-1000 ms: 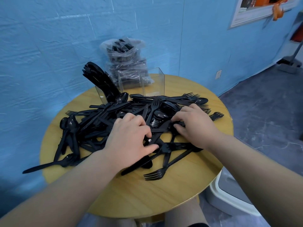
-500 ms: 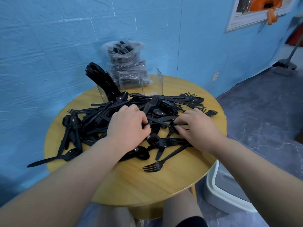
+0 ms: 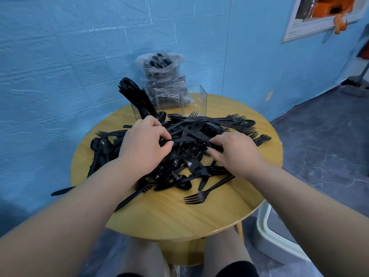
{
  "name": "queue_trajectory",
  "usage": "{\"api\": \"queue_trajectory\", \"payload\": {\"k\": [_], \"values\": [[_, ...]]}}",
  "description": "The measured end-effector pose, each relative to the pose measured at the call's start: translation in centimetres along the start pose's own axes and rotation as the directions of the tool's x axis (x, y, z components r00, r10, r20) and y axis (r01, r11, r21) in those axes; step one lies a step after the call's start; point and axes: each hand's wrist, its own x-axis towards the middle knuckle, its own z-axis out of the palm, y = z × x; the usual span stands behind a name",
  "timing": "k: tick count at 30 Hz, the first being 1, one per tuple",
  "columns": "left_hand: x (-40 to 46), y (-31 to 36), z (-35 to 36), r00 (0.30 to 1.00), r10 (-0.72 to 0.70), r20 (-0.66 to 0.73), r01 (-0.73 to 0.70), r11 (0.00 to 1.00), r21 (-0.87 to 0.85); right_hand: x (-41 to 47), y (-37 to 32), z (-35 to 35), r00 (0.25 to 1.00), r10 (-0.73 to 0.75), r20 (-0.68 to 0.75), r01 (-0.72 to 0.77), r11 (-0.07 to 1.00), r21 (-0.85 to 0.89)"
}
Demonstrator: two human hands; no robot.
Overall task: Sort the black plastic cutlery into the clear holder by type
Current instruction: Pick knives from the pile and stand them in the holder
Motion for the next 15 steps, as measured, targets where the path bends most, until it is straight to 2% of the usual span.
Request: {"api": "queue_trajectory", "payload": {"k": [5, 8, 15], "values": [[-1.3, -2.1, -0.7, 0.997, -0.072, -0.026, 0.072, 0.997, 0.000, 0.5, 0.5, -0.3, 0.994, 0.102, -0.031, -0.103, 0.993, -0.060], [-3.3, -2.9, -0.7, 0.987, -0.141, -0.075, 0.134, 0.987, -0.083, 0.0, -0.2, -0.3, 0.995, 0.069, -0.067, -0.073, 0.996, -0.057], [-9.0, -2.4, 1.3, 0.970, -0.223, -0.099, 0.203, 0.963, -0.179, -0.8, -3.1, 0.8, 0.982, -0.008, 0.190, 0.029, 0.994, -0.107]]}}
